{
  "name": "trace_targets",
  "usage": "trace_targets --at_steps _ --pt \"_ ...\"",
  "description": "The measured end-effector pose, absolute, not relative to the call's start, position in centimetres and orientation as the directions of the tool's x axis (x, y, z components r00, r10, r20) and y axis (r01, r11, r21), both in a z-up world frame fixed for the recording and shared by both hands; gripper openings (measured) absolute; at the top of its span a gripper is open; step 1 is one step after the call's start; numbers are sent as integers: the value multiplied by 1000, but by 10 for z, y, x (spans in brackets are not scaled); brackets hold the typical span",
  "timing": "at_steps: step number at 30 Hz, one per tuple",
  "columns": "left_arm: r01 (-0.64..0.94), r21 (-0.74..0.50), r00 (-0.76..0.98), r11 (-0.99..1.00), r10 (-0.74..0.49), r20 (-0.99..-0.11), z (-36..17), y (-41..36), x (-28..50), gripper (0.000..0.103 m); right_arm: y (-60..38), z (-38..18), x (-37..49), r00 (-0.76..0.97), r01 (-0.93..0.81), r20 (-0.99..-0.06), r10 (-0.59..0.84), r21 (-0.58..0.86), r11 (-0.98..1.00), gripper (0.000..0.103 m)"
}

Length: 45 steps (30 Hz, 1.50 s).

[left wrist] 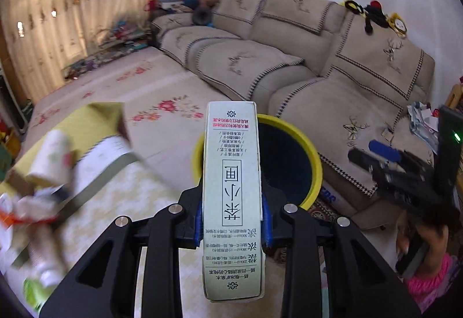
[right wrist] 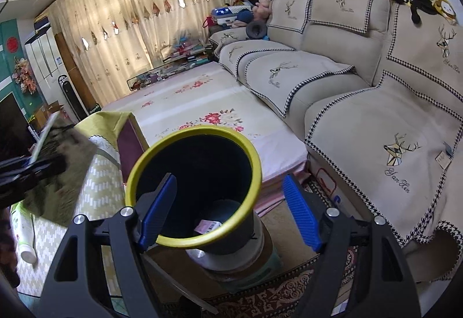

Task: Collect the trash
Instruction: 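Carry the tea box with the left gripper into the yellow bin and release, then return the left gripper to the table while the right gripper grasps the coconut water bottle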

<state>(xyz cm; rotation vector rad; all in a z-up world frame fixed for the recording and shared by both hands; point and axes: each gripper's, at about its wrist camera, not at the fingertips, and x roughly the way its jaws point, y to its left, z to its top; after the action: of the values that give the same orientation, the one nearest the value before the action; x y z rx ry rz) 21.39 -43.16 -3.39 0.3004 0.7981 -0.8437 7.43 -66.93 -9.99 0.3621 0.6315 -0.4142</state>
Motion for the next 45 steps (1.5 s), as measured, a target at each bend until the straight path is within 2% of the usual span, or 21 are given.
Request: trace_targets --at_steps 9,11,13,17,19,22,28,32,45 --pt "772 -100 340 628 -540 -770 -72 -520 253 31 -682 -102 63 716 507 -639 -281 201 838 73" --pt "762 -109 351 639 -548 -760 -74 -525 256 40 -682 -102 61 715 511 -639 -284 200 836 75" --pt "754 -96 380 650 -550 -743 -69 -525 254 62 -681 -101 60 716 511 -637 -286 199 837 75" --pt "760 -60 436 647 -576 -692 -45 -501 232 77 -676 -98 60 722 503 -632 -280 202 840 75" --pt "760 -41 470 649 -592 -655 -30 -481 216 92 -670 -98 63 726 492 -632 -271 202 847 76" --pt "746 -27 520 665 -608 -600 -10 -431 190 97 -661 -100 69 730 466 -638 -247 200 862 76" --pt "660 -76 596 747 -583 -552 9 -330 162 98 -634 -102 85 733 413 -649 -203 187 891 76" --pt "564 -79 680 822 -516 -521 14 -259 150 98 -613 -102 94 737 377 -652 -176 180 908 77" --pt "347 -82 789 934 -338 -512 -2 -108 152 98 -520 -98 132 742 196 -668 -54 140 971 77"
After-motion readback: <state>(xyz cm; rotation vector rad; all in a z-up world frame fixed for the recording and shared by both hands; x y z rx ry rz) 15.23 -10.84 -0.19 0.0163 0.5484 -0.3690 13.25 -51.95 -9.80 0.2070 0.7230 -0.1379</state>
